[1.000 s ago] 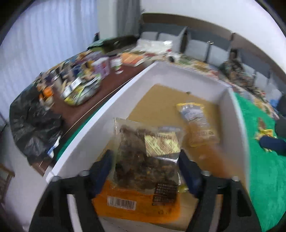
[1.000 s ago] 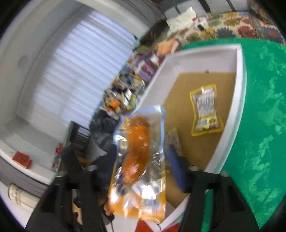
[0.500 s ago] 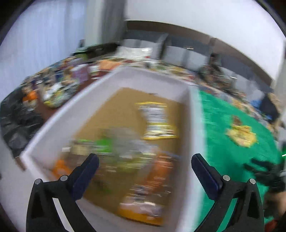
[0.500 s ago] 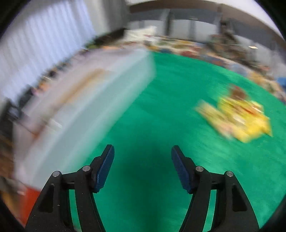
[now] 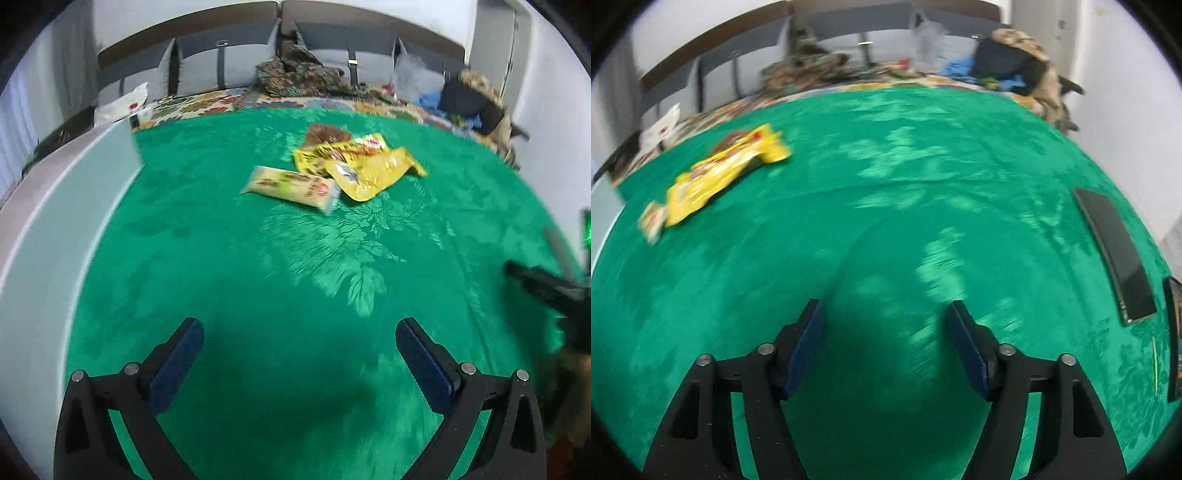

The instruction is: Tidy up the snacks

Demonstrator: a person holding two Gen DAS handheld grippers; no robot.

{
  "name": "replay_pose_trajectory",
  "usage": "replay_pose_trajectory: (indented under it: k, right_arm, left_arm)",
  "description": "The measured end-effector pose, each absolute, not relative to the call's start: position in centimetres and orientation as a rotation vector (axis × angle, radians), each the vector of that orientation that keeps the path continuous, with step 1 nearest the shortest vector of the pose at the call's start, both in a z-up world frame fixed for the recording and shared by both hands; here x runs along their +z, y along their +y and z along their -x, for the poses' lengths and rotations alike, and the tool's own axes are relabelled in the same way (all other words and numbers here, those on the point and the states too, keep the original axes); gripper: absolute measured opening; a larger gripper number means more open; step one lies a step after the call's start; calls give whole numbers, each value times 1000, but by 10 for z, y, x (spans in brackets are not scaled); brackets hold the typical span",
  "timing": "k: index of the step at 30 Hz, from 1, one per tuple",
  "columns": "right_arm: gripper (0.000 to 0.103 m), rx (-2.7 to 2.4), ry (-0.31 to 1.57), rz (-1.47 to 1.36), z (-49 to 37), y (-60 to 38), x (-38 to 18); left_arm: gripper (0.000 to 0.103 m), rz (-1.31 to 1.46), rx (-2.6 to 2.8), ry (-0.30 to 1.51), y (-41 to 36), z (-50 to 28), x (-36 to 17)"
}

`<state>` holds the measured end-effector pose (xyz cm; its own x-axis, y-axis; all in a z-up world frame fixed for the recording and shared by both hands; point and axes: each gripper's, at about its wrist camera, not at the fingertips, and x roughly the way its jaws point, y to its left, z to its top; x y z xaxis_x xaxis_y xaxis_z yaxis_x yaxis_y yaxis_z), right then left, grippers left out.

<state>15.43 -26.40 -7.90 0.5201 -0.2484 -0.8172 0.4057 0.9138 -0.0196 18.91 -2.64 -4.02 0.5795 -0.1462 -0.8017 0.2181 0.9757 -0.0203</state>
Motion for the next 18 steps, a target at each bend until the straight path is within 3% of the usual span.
replay_pose_trajectory:
  k: [3,5,18]
  right_arm:
    - [84,-441,946,-188,-166,-277,-81]
    - [87,-441,950,-188,-166,-282,-81]
    - [88,-439,950,-190,-168,-280,-82]
  left_arm:
    - [102,-107,-176,930,-54,-215,-58]
    - [102,-115,-159,926,-65,-226,-65]
    - [103,-76,-166,950,-67,-238,-79]
